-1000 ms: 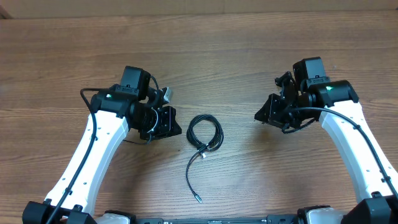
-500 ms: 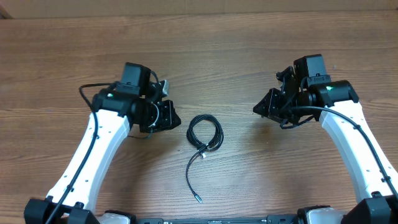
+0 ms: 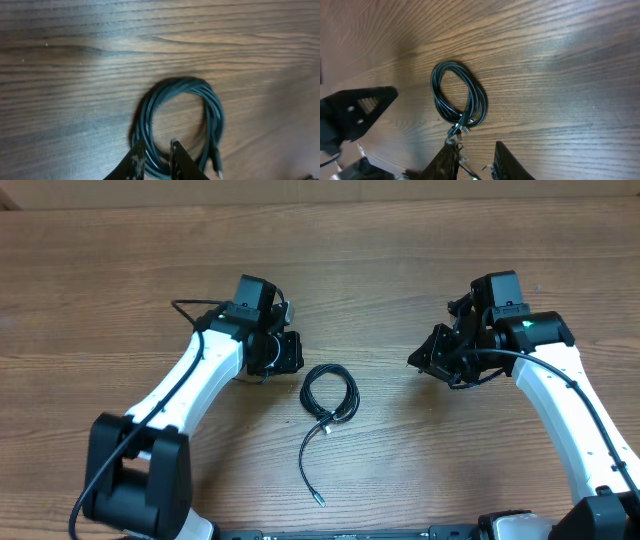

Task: Untangle cables
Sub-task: 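Lower both grippers toward the coil's left and right sides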

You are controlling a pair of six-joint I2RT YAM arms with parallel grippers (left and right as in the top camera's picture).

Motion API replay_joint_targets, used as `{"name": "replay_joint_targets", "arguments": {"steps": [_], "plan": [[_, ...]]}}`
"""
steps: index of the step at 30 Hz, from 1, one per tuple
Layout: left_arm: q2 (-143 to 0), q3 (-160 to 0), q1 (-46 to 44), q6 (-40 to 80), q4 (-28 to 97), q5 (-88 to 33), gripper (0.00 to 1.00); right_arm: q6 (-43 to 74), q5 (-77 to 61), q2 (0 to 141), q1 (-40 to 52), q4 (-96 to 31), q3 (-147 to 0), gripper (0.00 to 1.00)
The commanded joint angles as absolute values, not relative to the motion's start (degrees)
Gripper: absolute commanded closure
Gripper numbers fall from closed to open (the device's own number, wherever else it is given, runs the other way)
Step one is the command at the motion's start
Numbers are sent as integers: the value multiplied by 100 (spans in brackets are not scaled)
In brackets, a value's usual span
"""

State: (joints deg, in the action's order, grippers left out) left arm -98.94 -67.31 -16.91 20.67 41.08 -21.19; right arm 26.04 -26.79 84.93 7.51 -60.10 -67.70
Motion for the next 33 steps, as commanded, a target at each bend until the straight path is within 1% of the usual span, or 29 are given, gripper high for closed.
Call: {"name": "replay_joint_targets", "arguments": {"steps": [1, 8, 10, 12, 19, 20, 23, 27, 30, 33], "plan": [[-10248, -6722, -1706, 1925, 4027, -2038, 82, 3050, -2709, 8499, 740, -6007, -6687, 78], [-10663, -6722, -1706, 1568, 4125, -2200, 82, 3326, -2709, 8499, 746, -5690, -6318, 76], [-10674, -6722, -1706, 1518, 4189, -2307, 83, 3323, -2707, 8499, 770, -5651, -6167, 68], [-10674, -6722, -1708, 1518, 4270, -2388, 84, 3319, -2709, 8499, 825, -5570, -5955, 65], [-10674, -6722, -1710, 1533, 4504, -2405, 85, 3326, -2709, 8499, 1096, -4663, -5306, 65], [-10674, -6722, -1715, 1546, 4501, -2403, 83, 3326, -2709, 8499, 1153, -4508, -5234, 65], [-10674, -6722, -1767, 1546, 4556, -2399, 81, 3369, -2705, 8499, 1313, -4082, -5068, 65], [-10674, -6722, -1865, 1588, 4650, -2401, 82, 3782, -2392, 8499, 1588, -3734, -4950, 60], [-10674, -6722, -1922, 1885, 4578, -2401, 82, 4084, -1955, 8499, 1765, -3544, -4899, 57], [-10674, -6722, -1927, 2196, 4587, -2401, 83, 4097, -1737, 8499, 1887, -3273, -4877, 57]]}}
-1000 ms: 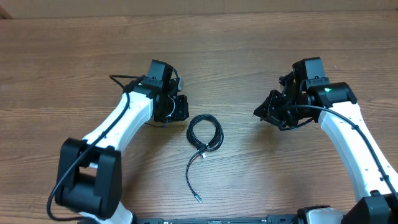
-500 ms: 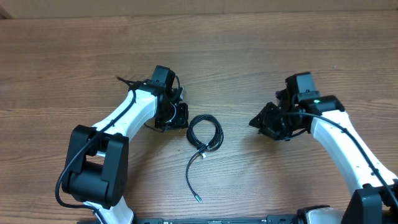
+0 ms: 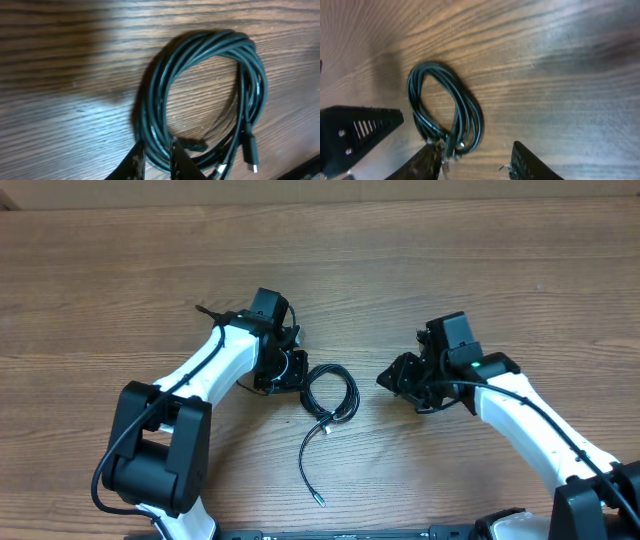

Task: Untangle cables
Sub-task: 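Lower both grippers toward the coil's left and right sides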

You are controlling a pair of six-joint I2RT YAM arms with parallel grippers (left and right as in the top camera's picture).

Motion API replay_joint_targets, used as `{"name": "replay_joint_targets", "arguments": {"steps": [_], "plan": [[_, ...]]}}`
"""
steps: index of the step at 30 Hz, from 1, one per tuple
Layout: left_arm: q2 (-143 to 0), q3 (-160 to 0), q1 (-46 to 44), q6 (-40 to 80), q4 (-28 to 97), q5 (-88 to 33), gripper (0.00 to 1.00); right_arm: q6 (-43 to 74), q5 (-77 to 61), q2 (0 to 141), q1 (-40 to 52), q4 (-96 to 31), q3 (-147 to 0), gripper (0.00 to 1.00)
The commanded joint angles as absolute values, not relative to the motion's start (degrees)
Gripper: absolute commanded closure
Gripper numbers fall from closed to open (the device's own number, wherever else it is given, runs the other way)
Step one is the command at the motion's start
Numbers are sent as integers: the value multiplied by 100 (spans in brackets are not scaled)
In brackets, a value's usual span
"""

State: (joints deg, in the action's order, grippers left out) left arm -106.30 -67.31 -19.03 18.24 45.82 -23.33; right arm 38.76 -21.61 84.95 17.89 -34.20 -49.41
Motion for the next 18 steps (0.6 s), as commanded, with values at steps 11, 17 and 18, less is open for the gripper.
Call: {"name": "replay_joint_targets", "arguments": {"steps": [11, 17, 18], "plan": [[-10674, -6722, -2156, 2412, 4574, -2364, 79, 4609, -1369, 8501, 2469, -2810, -4869, 53], [-10678, -6722, -2329, 2705, 4501, -2014, 77, 5347, -593, 8501, 2923, -2576, -4748, 53], [-10676, -6722, -2344, 2749, 4510, -1968, 78, 5408, -532, 8501, 2987, -2477, -4705, 53]]}}
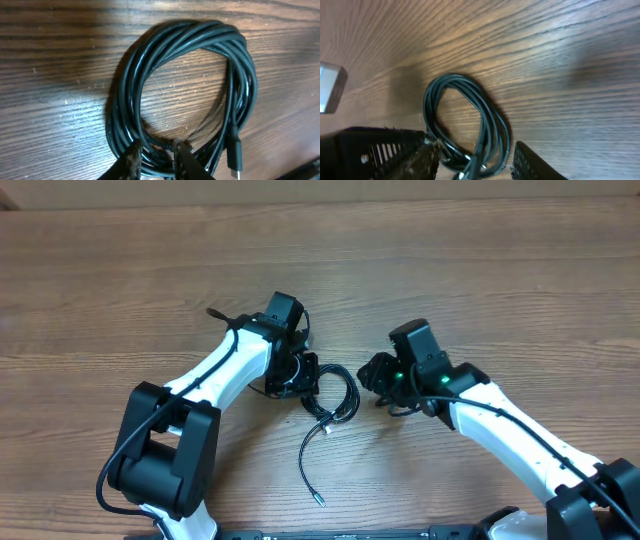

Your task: Untangle cables

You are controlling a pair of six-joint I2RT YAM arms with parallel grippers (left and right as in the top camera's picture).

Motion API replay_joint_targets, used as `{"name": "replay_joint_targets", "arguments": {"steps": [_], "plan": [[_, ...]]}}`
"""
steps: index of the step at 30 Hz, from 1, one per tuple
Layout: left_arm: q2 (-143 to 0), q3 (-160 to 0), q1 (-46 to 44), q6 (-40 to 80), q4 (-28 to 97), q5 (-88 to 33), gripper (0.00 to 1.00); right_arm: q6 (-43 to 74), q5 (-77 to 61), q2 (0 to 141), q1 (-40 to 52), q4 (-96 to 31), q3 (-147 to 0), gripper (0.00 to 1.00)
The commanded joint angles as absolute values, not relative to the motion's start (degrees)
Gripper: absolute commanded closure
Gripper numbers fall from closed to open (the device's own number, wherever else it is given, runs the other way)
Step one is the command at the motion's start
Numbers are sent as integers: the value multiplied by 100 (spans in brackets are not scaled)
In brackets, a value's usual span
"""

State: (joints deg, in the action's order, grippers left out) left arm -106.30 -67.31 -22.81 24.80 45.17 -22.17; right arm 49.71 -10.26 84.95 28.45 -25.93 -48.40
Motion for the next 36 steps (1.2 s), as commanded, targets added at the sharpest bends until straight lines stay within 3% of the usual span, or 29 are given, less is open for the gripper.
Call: {"name": "replay_joint_targets", "arguments": {"steps": [1, 8, 14, 21, 29, 36], "plan": [[-10678, -6722, -2359, 2751, 4521, -1938, 79, 5406, -493, 8501, 3039, -2423, -4685, 53], [-10680, -6722, -2414, 2749, 4563, -1837, 80, 5428, -416, 8858, 3146, -2287, -4683, 54], [-10680, -6722, -2390, 2672, 4877, -1271, 67, 5426, -779, 9216, 3144, -2268, -4683, 57], [-10680, -6722, -2200, 2375, 5022, -1717, 59, 5430, -873, 9358, 3144, -2233, -4683, 59], [-10680, -6722, -1656, 1702, 5100, -2779, 59, 5857, -1055, 9358, 3264, -2324, -4681, 83], [-10680, -6722, -1149, 1334, 5391, -3068, 59, 6202, -1057, 9358, 3697, -2296, -4681, 88]]}}
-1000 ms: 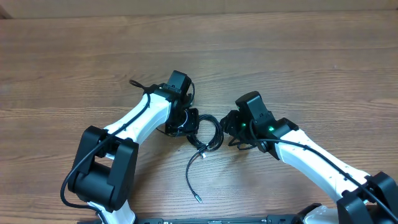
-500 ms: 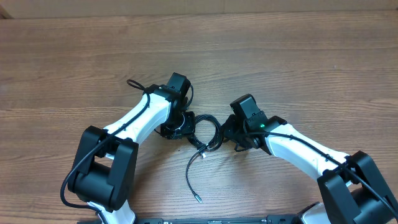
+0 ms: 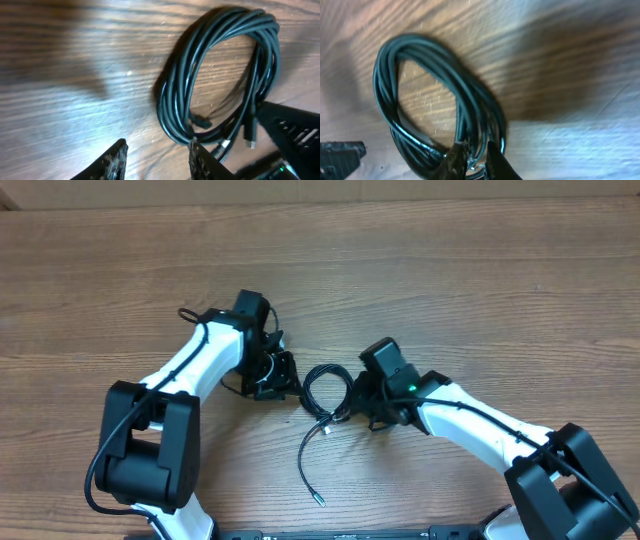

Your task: Untangle cables

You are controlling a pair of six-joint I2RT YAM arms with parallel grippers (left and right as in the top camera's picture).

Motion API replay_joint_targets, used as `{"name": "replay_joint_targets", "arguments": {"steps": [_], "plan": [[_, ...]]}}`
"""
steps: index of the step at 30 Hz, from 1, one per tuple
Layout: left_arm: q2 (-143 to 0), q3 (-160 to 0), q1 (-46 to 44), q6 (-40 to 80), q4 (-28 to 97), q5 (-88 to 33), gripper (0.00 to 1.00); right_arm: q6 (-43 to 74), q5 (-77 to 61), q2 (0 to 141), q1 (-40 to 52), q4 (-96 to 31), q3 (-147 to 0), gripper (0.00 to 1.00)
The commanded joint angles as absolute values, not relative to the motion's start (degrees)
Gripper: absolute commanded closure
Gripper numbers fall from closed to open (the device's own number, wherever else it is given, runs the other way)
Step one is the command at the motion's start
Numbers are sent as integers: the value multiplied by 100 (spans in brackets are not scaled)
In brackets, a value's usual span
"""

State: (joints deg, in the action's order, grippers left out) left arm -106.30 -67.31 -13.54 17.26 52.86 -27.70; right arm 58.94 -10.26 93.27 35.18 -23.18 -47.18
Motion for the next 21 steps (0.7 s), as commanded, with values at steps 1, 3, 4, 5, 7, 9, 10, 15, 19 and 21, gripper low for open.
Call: {"name": "replay_joint_targets", "arguments": {"steps": [1, 3, 4, 5, 7, 9, 10, 15, 19, 21], "plan": [[-10680, -6722, -1076, 1251, 5430, -3068, 59, 6283, -1057, 9358, 3769, -2294, -4681, 88], [-10680, -6722, -947, 1122, 5487, -3065, 59, 6392, -1057, 9358, 3909, -2292, -4681, 89], [-10680, -6722, -884, 1085, 5518, -3068, 59, 6440, -1057, 9358, 3994, -2281, -4681, 89], [-10680, -6722, -849, 1061, 5537, -3070, 59, 6455, -1057, 9358, 4029, -2274, -4681, 89], [-10680, -6722, -775, 998, 5592, -3009, 59, 6455, -1066, 9358, 4156, -2235, -4681, 89], [-10680, -6722, -735, 998, 5592, -2875, 58, 6453, -1155, 9358, 4230, -2213, -4683, 91], [-10680, -6722, -729, 1002, 5592, -2810, 59, 6449, -1295, 9358, 4250, -2211, -4683, 92], [-10680, -6722, -781, 1009, 5588, -2812, 64, 5931, -2128, 9327, 4062, -2418, -4963, 93], [-10683, -6722, -878, 1033, 5575, -2803, 62, 5384, -2309, 9312, 3870, -3000, -5426, 82], [-10683, -6716, -943, 1039, 5544, -2788, 62, 5214, -2305, 9312, 3789, -3267, -5607, 80]]}}
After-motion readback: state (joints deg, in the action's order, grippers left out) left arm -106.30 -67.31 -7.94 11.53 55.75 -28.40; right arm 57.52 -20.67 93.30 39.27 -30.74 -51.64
